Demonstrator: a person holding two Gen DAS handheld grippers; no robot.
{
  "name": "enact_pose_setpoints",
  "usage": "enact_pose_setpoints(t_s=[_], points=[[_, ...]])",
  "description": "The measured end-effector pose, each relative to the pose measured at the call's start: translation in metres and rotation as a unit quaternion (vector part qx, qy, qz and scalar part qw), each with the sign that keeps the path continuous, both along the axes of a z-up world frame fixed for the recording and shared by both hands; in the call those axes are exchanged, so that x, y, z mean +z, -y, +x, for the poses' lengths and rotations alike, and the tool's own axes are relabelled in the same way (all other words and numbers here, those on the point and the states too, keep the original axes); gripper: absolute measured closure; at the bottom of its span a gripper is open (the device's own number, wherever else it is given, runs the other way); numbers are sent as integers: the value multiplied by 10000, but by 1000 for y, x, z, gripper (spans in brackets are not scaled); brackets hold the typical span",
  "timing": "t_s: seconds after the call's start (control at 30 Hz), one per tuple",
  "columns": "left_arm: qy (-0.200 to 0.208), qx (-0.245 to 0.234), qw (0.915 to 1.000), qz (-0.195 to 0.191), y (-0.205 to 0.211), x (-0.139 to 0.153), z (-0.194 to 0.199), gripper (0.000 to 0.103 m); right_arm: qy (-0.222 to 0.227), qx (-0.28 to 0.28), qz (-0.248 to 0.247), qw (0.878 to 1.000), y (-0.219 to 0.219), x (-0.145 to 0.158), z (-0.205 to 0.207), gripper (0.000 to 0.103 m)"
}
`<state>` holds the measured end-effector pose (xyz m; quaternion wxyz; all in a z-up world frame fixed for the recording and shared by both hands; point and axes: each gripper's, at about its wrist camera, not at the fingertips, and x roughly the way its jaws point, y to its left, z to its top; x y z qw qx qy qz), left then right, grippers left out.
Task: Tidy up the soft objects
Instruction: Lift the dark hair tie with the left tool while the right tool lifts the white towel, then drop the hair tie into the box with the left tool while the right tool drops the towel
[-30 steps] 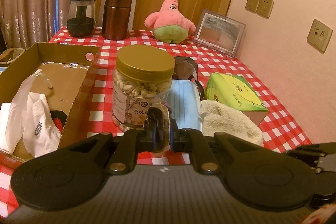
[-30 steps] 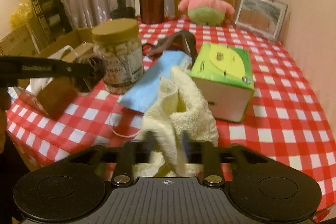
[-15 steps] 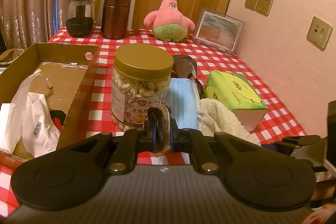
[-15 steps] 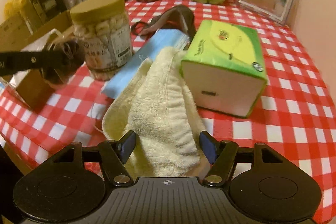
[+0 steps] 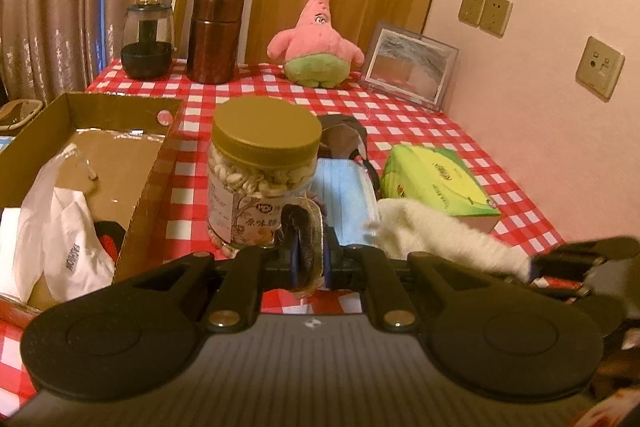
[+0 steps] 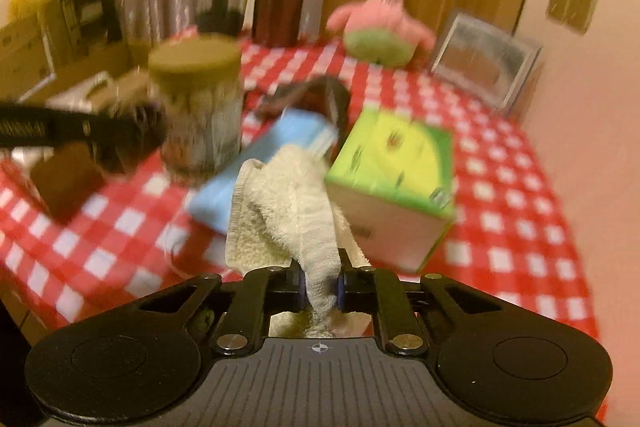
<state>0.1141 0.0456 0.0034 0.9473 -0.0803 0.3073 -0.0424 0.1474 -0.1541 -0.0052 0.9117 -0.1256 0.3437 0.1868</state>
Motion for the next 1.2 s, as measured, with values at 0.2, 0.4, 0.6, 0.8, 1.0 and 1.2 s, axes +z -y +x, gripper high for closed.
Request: enact_pose_setpoints(t_s=[0.2,0.4,0.6,0.8,1.0,1.2], points=[[90,-88,9999,-72,-2,15,-4,93,610,-127,227,9978,11,47,-12,90],[228,-156,9995,-138,-5,35,-7,93,1100,-234,394,9929,20,93,-17,90],[349,-233,9990,-179,-9,53,-12,93,1194,-256,765,9896,26,123,-19,90],[395,-232,9988,-193,-21,68,-18,93,1047,18,1045,9890,8,135,-25,90],[415,-150,9988,-223,-51,87,-22,93,895,530,1417,9844,-31,148,-24,90],[435,150,9989,-102,-98,101,-29,93,767,1144,1791,9741,-92,156,-14,90]])
